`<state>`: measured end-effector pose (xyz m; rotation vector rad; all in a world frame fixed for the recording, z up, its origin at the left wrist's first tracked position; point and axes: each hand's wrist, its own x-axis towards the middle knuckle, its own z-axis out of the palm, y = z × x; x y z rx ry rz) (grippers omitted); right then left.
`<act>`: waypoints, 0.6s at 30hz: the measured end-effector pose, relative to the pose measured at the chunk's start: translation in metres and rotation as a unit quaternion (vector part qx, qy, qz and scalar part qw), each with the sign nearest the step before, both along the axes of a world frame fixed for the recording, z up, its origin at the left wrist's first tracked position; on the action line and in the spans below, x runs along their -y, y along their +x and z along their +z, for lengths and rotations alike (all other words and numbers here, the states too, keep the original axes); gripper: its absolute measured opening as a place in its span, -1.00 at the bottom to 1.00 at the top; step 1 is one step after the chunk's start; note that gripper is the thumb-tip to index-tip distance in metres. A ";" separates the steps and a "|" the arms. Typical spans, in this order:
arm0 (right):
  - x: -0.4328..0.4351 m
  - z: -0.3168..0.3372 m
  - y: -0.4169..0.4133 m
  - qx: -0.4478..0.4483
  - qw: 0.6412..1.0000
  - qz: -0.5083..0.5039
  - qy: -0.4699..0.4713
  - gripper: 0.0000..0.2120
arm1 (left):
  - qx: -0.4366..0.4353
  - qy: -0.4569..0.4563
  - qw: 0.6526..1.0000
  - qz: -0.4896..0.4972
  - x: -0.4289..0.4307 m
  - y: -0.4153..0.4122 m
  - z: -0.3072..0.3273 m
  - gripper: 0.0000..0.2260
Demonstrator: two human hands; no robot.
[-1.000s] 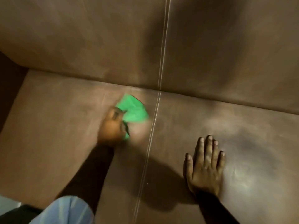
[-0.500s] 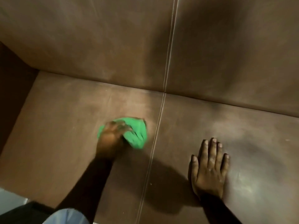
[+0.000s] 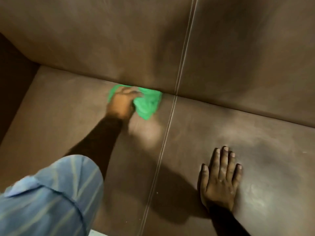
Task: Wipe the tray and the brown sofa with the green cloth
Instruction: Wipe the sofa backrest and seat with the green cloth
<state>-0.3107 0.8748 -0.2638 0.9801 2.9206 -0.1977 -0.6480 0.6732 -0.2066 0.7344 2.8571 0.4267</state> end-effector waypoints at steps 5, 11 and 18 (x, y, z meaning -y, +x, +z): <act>0.001 -0.001 -0.002 0.003 1.000 0.000 -0.013 -0.31 | -0.031 -0.011 0.957 0.290 0.011 -0.005 -0.004 -0.70; 0.002 0.002 -0.006 0.002 1.000 -0.001 -0.014 -0.31 | 0.004 0.016 1.000 0.024 -0.024 0.121 -0.004 -0.62; 0.005 0.014 -0.005 0.007 1.000 -0.006 -0.007 -0.32 | 0.084 0.019 0.971 -0.223 0.047 0.276 0.004 -0.71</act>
